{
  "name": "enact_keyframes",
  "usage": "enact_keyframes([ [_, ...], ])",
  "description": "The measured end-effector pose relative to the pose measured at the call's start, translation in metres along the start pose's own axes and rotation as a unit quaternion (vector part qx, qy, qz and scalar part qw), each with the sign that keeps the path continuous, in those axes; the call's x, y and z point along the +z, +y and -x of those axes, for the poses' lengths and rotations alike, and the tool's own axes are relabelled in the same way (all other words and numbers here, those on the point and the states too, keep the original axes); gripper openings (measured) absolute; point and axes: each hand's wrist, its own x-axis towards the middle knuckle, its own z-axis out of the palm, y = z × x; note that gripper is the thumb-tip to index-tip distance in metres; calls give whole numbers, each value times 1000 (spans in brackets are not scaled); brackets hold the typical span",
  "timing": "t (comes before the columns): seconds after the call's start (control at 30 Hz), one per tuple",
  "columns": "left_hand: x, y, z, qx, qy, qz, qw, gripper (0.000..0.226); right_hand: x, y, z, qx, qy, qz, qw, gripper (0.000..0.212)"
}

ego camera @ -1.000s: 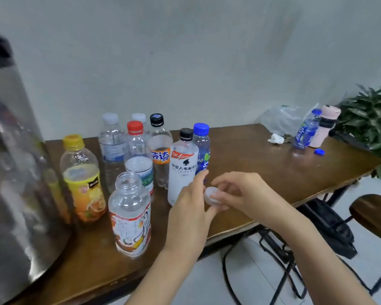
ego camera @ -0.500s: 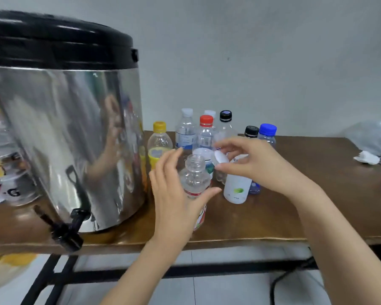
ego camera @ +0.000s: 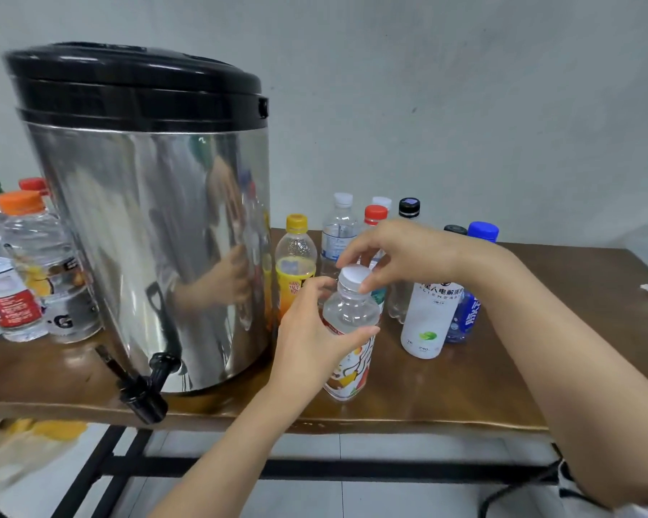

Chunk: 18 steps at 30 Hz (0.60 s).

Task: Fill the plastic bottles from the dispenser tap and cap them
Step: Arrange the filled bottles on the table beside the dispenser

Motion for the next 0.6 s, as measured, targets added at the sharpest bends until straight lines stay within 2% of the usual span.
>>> enact_keyframes([
  [0.2, 0, -1, -1, 6, -1, -13, 1000, 65, 1, -9, -4, 26, 5, 69, 997, 38],
  [0.33, 1, -4, -1, 16, 1, -20, 1000, 59, 9, -12, -5, 73, 19, 130, 989, 72],
  [0.37, 1, -4, -1, 19, 1, -20, 1000, 58, 9, -11, -2, 73, 21, 134, 988, 73],
  [0.43, 1, -6, -2, 22, 3, -16, 1000, 58, 5, -12, 4, 50, 5, 99, 994, 59],
  [0.5, 1, -8, -3, 20, 2, -6, 1000, 58, 1, -12, 8, 9, -17, 49, 999, 54],
  [0.6, -1, -12, -5, 22, -8, 19, 1000, 58, 5, -7, 6, -17, -3, 58, 998, 39],
])
